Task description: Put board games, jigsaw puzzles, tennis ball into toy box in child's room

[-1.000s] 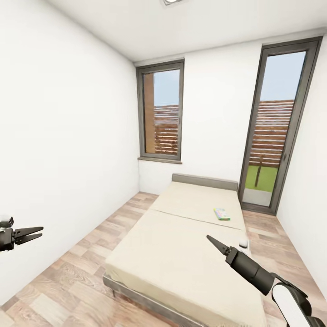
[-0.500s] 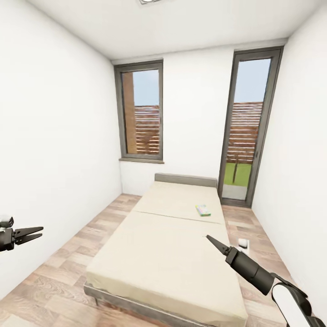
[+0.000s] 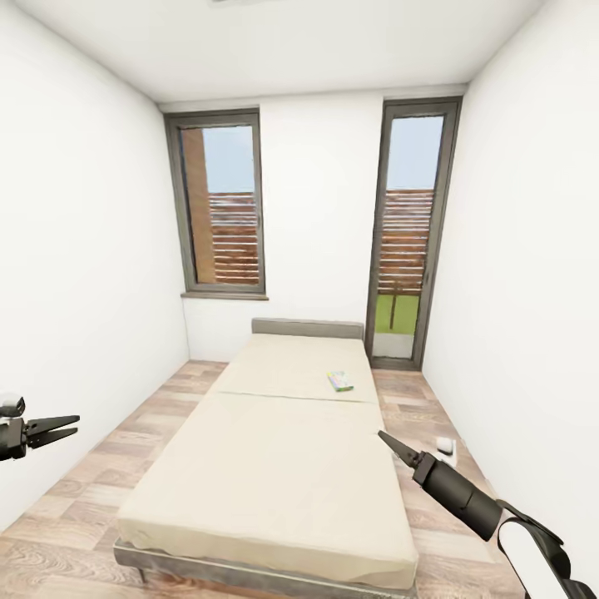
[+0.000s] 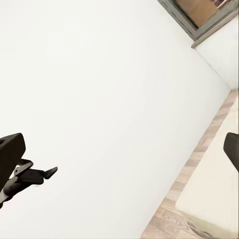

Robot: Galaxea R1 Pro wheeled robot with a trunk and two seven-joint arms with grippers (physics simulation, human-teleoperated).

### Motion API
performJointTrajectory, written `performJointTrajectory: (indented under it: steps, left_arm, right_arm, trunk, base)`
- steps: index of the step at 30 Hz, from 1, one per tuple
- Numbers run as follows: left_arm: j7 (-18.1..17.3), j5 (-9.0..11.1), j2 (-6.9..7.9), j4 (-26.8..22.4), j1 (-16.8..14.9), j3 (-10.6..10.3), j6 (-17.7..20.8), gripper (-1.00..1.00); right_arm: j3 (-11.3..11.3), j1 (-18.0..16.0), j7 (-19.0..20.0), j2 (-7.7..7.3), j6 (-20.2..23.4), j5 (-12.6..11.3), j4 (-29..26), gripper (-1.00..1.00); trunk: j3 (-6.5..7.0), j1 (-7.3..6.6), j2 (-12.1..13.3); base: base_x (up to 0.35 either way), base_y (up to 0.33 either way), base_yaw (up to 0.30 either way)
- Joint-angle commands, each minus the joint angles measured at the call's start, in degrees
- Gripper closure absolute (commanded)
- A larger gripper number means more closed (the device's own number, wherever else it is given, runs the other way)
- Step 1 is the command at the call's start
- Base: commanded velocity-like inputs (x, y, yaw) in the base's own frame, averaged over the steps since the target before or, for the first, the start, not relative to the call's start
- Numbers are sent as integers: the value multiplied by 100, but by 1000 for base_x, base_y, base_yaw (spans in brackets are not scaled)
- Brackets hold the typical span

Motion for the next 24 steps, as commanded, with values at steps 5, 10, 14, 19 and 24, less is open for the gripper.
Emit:
performJointTrajectory:
  steps: [5, 10, 14, 19, 24]
  left_arm:
    - [-22, -2, -1, -1, 2, -1, 61, -100]
    - [-22, -2, -2, -1, 1, -2, 61, -100]
    - [-22, -2, -5, -1, 1, 2, 61, -100]
    - [-22, -2, -3, -1, 1, 5, 61, -100]
    - [-22, -2, -3, -1, 1, 6, 61, -100]
  right_arm:
    - [-3, -4, -2, 0, 43, -37, 3, -100]
    - [-5, -3, -4, 0, 42, -34, 3, -100]
    - [-8, -3, -7, 0, 47, -36, 9, -100]
    - [0, -1, -8, 0, 30, -26, 4, -100]
    - [7, -2, -13, 0, 15, -12, -3, -100]
  trunk:
    - [-3, 2, -4]
    - [-14, 2, -4]
    - [-29, 2, -4]
    - [-40, 2, -4]
    - [-43, 2, -4]
  base:
    - [0, -54, -254]
    - [0, -199, -104]
    - [0, -235, -38]
    - [0, -96, -11]
    - [0, -27, -3]
